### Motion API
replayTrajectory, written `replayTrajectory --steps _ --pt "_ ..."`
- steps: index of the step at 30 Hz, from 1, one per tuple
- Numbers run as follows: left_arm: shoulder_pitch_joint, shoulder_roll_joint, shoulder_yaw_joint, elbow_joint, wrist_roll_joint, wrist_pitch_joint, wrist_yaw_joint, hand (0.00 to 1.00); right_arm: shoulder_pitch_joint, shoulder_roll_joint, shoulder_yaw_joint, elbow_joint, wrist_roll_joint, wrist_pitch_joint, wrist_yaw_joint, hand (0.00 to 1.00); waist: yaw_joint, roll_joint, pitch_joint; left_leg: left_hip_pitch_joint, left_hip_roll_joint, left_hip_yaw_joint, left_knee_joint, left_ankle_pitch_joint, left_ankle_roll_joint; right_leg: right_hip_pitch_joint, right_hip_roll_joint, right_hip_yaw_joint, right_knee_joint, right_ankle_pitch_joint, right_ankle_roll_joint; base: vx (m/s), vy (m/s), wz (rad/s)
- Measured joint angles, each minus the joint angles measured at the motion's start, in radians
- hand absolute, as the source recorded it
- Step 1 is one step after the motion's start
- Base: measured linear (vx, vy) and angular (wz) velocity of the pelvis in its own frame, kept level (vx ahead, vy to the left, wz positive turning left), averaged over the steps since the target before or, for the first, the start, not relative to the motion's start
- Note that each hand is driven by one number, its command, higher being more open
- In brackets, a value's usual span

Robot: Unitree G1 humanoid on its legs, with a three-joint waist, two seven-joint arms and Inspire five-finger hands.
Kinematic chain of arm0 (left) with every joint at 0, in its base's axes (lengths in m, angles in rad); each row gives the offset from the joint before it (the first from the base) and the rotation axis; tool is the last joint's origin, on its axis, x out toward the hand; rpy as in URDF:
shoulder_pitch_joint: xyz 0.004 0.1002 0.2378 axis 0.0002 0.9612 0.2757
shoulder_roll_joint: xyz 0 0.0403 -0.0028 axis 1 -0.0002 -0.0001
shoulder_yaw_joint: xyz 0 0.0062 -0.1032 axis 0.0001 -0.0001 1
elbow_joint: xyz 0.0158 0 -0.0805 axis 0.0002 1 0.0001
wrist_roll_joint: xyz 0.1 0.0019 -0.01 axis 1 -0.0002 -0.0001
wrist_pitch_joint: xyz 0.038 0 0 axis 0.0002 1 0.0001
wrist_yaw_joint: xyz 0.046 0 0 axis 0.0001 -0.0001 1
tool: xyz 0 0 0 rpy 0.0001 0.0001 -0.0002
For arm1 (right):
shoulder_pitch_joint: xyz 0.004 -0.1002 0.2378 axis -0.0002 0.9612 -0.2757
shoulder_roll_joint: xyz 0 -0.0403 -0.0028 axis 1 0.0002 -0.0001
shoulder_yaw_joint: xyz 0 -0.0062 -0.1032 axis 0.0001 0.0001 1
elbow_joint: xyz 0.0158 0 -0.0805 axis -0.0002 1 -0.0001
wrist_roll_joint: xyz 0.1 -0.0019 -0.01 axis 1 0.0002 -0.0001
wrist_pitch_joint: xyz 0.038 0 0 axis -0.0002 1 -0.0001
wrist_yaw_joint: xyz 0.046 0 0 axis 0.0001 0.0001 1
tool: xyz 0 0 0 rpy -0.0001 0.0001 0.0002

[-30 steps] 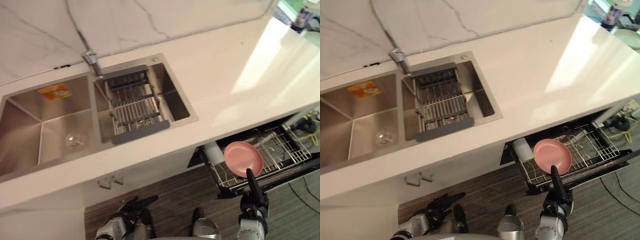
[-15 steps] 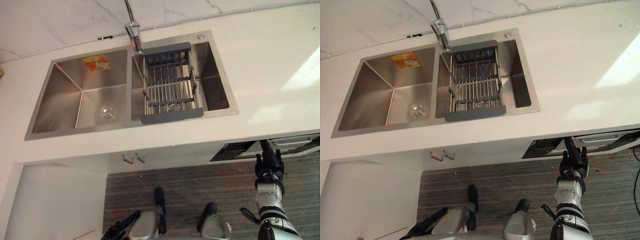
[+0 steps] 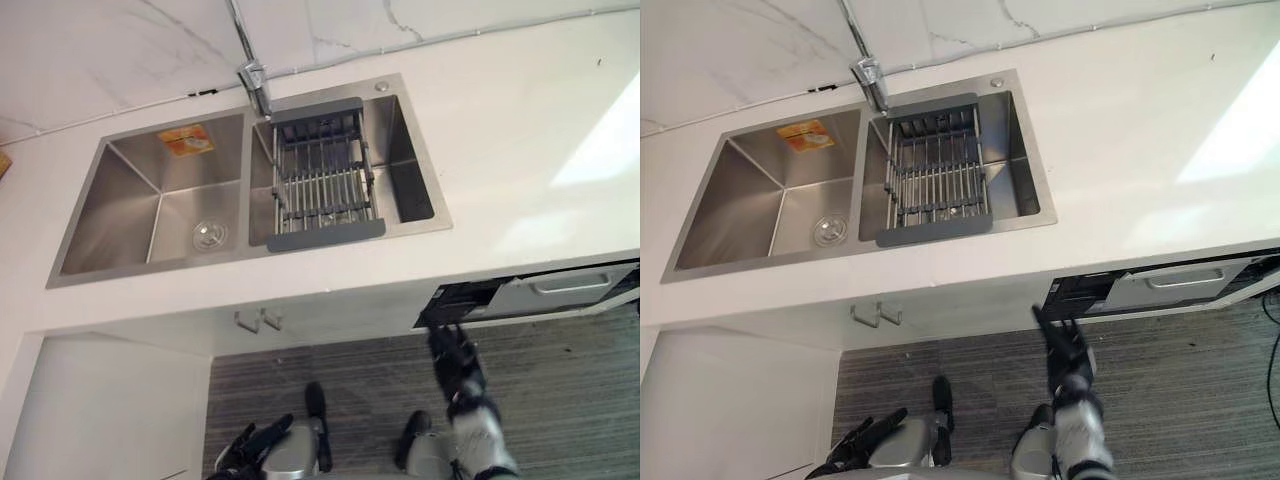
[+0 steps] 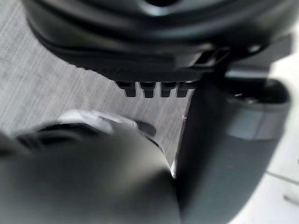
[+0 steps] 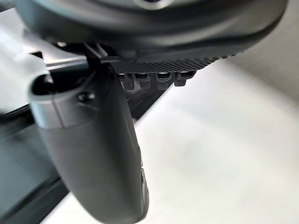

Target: Walk over to the sink, pick up the cup, carry it to the dishwasher, place the cup inside the dishwasher, then close the dishwasher door

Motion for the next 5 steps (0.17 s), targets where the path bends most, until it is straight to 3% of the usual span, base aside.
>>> replayTrajectory --steps 5 --pt "-0.030 0.064 -0.057 0.015 -0.105 0.072 -0.047 1.00 0.026 0.002 -0.018 0.105 -0.215 -0.002 -0.010 1.00 -0.012 -0.079 -0.034 0.060 -0.001 0.051 -0.013 -0.022 -0.029 0.036 0.003 0.034 -0.022 -0.004 0.008 0.09 -0.007 -0.24"
